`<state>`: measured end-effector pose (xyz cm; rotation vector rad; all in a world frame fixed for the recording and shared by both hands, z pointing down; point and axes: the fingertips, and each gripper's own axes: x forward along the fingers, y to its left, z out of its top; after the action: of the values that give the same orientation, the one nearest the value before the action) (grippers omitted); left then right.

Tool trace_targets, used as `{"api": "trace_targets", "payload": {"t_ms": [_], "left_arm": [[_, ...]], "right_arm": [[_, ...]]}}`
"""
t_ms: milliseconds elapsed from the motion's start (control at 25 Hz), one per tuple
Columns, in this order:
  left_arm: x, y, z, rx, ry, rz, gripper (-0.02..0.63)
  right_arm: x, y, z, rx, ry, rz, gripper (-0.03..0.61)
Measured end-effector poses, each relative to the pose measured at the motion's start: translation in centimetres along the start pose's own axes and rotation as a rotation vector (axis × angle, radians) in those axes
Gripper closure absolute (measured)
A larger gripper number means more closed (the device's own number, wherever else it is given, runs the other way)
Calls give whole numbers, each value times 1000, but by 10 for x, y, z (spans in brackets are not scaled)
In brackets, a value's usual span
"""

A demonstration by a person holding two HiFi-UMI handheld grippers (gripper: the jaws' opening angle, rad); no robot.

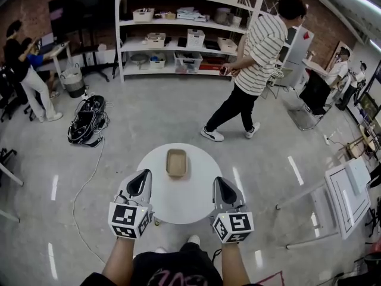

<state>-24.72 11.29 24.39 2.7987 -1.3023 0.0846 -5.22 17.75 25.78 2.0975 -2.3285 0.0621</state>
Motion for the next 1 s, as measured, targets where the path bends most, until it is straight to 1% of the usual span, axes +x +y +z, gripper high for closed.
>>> {"api": "trace_targets", "payload": {"t_ms": [160,280,600,840,1000], "left_arm": [[5,1,-1,-2,15,-21,612],[13,1,-8,14,34,-32,612],[48,-9,-22,14,71,-38,612],[82,-4,-43,3,119,-5,612],[110,-2,-50,-5,145,14,612]], "right_arm": [[4,2,-1,1,7,-6,571],[9,-1,-6,5,16,-10,571],[26,-30,-15,22,19,-13,569],[54,-58,-30,43,40,4,571],[79,-80,-38,60,55,16,571]]}}
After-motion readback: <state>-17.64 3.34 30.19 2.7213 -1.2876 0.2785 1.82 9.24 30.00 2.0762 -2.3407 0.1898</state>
